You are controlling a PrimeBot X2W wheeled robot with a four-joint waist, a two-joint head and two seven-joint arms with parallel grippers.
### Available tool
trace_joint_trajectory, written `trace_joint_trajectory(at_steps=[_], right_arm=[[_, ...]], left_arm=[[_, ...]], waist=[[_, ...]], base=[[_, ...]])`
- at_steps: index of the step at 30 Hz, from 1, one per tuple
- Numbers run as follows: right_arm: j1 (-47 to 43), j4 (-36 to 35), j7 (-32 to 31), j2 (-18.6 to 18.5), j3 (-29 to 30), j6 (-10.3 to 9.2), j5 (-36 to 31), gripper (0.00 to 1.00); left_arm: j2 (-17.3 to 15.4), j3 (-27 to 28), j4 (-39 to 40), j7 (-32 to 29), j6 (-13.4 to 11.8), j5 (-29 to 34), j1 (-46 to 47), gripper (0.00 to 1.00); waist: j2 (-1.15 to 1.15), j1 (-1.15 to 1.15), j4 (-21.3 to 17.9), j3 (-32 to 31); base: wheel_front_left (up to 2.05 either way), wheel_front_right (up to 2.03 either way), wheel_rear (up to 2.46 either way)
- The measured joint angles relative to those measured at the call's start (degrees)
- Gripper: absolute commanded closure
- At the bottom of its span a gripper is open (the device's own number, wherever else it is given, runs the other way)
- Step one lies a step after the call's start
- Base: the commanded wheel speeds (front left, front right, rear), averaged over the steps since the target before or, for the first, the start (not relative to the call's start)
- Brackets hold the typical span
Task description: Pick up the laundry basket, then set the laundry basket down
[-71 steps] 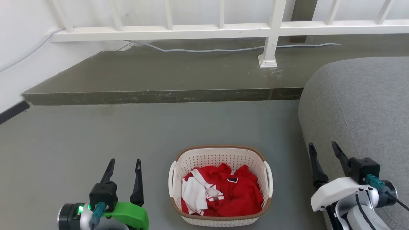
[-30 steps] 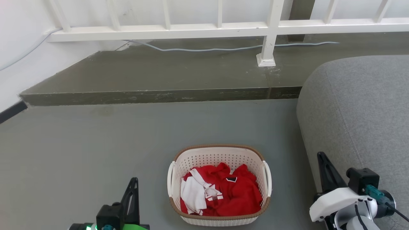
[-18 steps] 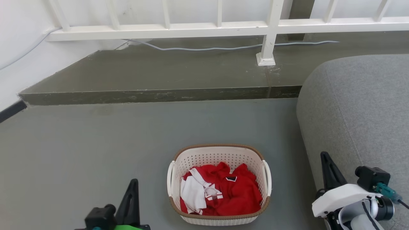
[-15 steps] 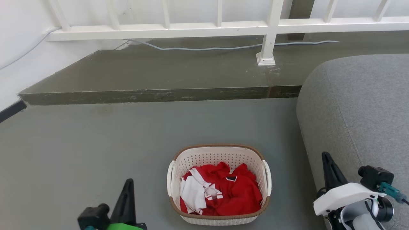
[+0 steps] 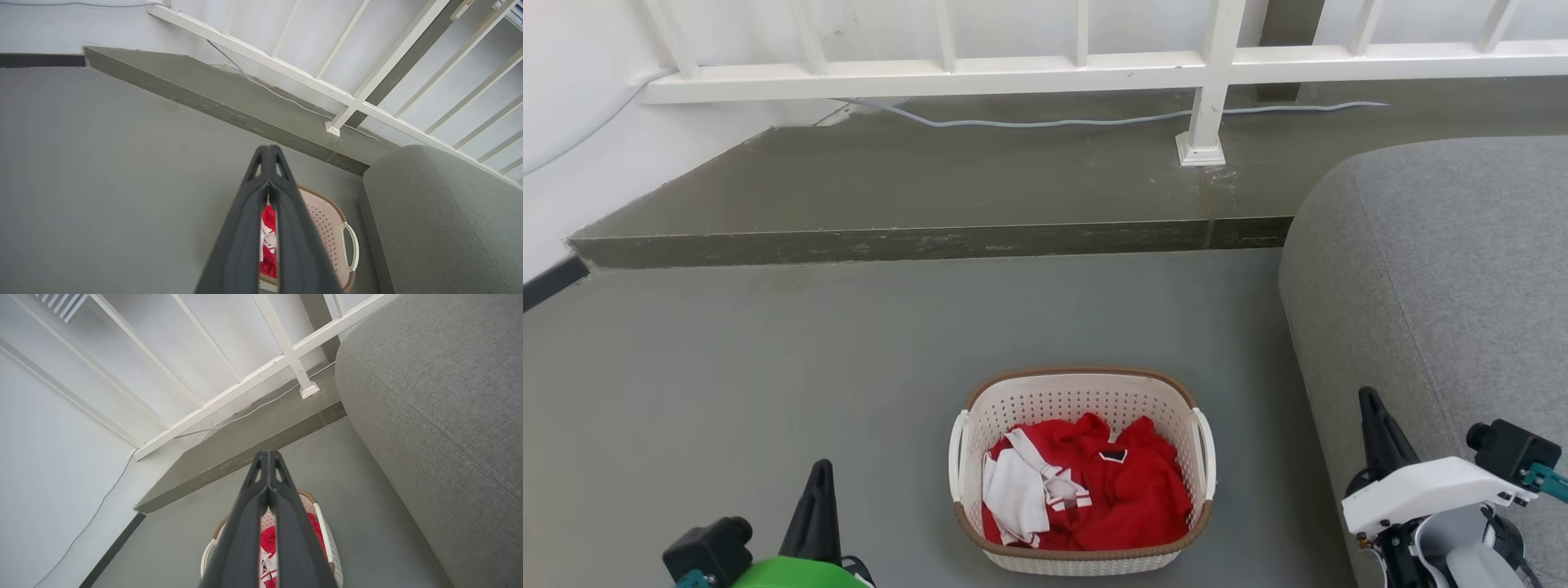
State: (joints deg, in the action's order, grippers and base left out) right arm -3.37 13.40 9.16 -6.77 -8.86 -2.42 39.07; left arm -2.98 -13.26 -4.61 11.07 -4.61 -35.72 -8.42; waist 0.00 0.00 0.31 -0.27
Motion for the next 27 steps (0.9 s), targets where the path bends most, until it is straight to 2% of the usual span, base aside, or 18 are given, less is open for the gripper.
trace_joint_trajectory(at_steps=[27], right_arm=[[2.0,0.5,-5.1,0.9,5.2,3.18,19.9,1.00]], left_arm=[[-1.7,3.9,-2.5,-4.5,3.2,-22.9,3.3,1.00]], waist=[[0.00,0.00,-0.1,0.2]], base=[[0.00,0.00,0.00]])
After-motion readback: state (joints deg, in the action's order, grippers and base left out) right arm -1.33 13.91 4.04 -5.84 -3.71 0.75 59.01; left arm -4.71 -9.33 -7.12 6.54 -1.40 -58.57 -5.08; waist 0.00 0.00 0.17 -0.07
